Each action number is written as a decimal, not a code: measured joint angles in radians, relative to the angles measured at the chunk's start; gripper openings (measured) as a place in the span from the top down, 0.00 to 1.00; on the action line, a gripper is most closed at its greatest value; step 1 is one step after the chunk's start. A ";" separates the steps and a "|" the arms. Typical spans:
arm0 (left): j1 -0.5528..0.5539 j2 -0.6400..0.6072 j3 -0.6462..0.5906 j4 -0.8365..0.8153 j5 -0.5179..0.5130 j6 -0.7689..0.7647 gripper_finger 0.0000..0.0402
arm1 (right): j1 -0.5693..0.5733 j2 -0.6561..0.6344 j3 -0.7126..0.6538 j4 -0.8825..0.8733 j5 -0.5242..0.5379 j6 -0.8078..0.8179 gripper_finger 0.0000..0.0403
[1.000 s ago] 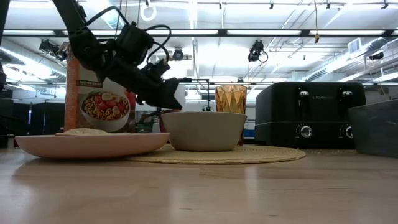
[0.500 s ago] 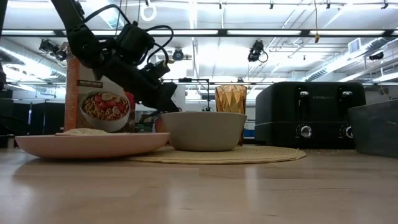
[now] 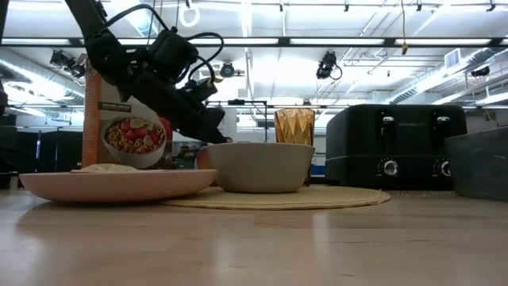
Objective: Arrange a breakfast setting
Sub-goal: Put the apple on the brown place mat, then put the red fork on the brown place mat beside the gray bowl
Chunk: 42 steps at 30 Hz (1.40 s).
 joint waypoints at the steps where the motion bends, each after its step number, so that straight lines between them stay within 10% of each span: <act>1: 0.000 0.000 0.000 -0.001 -0.016 0.010 0.90 | 0.000 0.000 0.000 0.000 -0.003 0.000 0.07; 21: -0.013 -0.208 -0.005 -0.050 0.021 0.014 0.64 | 0.022 0.000 0.000 -0.018 -0.033 -0.005 0.07; 27: -0.023 -0.386 -0.005 -0.129 0.196 -0.116 0.56 | 0.023 0.000 0.000 -0.205 -0.126 0.070 0.07; 34: -0.193 -0.536 0.037 -0.127 0.307 -0.249 0.58 | 0.046 0.000 0.000 -0.419 -0.281 0.320 0.08; 42: -0.417 -0.520 0.208 -0.165 0.179 -0.250 0.58 | 0.191 0.002 0.000 -0.616 -0.511 0.596 0.12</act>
